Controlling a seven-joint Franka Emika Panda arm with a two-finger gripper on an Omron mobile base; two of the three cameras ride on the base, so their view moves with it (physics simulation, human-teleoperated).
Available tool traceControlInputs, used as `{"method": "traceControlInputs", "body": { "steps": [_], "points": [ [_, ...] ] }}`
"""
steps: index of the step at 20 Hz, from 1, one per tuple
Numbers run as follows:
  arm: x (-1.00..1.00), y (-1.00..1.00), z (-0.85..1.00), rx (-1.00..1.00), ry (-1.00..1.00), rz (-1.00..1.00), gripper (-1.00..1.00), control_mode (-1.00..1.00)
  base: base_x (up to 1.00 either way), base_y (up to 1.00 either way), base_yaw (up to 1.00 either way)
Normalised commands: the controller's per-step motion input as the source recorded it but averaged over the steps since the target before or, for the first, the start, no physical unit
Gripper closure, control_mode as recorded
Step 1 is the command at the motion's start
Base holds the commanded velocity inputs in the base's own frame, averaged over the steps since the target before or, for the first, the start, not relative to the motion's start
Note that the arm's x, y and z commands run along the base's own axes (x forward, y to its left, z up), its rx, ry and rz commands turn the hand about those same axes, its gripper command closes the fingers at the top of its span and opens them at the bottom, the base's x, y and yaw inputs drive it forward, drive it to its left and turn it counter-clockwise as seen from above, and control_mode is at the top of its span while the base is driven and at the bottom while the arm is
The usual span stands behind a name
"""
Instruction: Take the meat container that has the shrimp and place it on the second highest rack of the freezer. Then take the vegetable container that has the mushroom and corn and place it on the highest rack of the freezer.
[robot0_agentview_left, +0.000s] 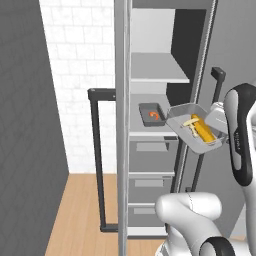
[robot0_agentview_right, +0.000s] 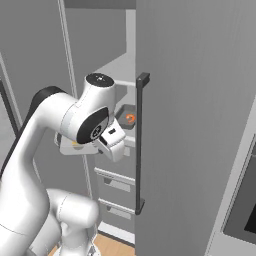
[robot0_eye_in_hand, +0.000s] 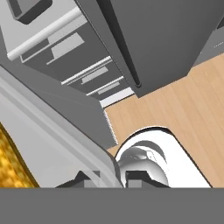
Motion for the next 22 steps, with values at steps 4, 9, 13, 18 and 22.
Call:
{"method": "traceControlInputs", "body": {
  "steps": [4,9,13,18,22],
  "points": [
    [-0.01,-0.11,0.19,0.00,0.00,0.00,1.00,-1.00,0.00,0.00,0.00],
    [-0.03,-0.03,0.33,-0.01,0.00,-0.09,1.00,-1.00,0.00,0.00,0.00],
    [0.47,0.36,0.64,-0.05,0.00,-0.20,1.00,-1.00,0.00,0.00,0.00],
    [0.89,0.34,0.26,0.04,-0.10,-0.24,1.00,-1.00,0.00,0.00,0.00],
    [0.91,0.30,0.00,0.06,-0.11,-0.17,1.00,-1.00,0.00,0.00,0.00]
  ]
}}
